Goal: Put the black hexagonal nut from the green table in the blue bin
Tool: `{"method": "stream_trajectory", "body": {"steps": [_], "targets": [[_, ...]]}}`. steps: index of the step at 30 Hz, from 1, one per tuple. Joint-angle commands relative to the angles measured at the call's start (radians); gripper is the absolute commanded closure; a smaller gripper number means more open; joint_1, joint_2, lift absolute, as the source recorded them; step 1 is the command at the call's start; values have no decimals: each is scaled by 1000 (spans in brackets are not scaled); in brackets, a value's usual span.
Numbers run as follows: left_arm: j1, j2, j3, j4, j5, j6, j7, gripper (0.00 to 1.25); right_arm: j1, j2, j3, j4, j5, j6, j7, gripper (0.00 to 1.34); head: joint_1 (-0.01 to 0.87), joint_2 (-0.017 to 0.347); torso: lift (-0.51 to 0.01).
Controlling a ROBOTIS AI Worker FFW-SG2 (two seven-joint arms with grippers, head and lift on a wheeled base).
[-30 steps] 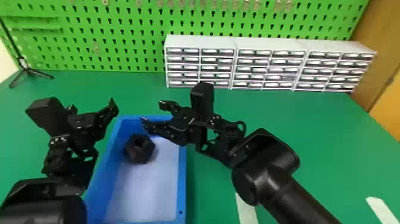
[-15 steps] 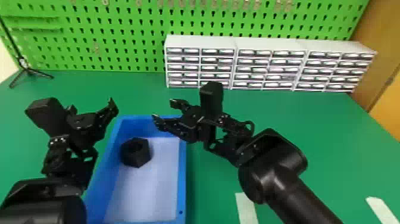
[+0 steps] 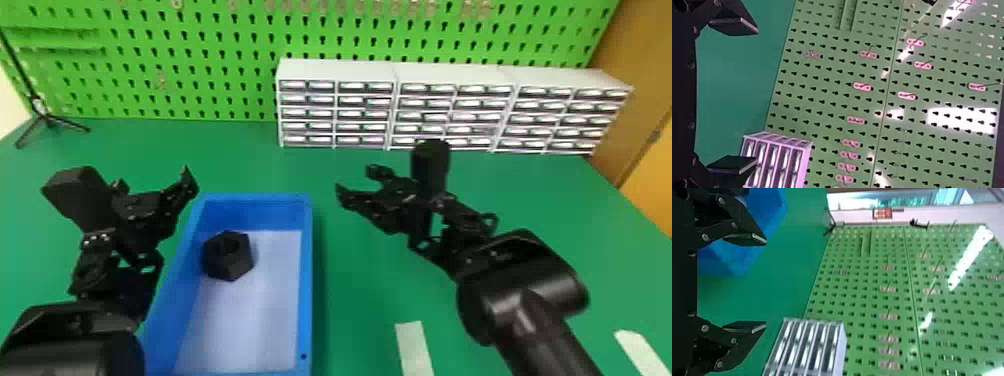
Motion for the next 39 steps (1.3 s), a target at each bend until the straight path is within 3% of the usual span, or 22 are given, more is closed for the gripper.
{"method": "stream_trajectory", "body": {"steps": [1,11,18,36,39], "targets": [[1,0,0,0,2,0,0,125,50,10,-103,-36,46,16,0,509,692,8,-97],[4,0,3,0,3,0,0,125,120,38,-264,-99,87,27,0,499,692,8,-97],[7,0,12,0,3,2,0,125,157,72,-348,-131,94,28,0,472,692,8,-97],[13,0,20,0,3,0,0,125,228,132,-494,-163,84,4,0,469,692,8,-97],[11,0,20,0,3,0,0,125,229,132,-505,-163,78,-1,0,469,692,8,-97]]}}
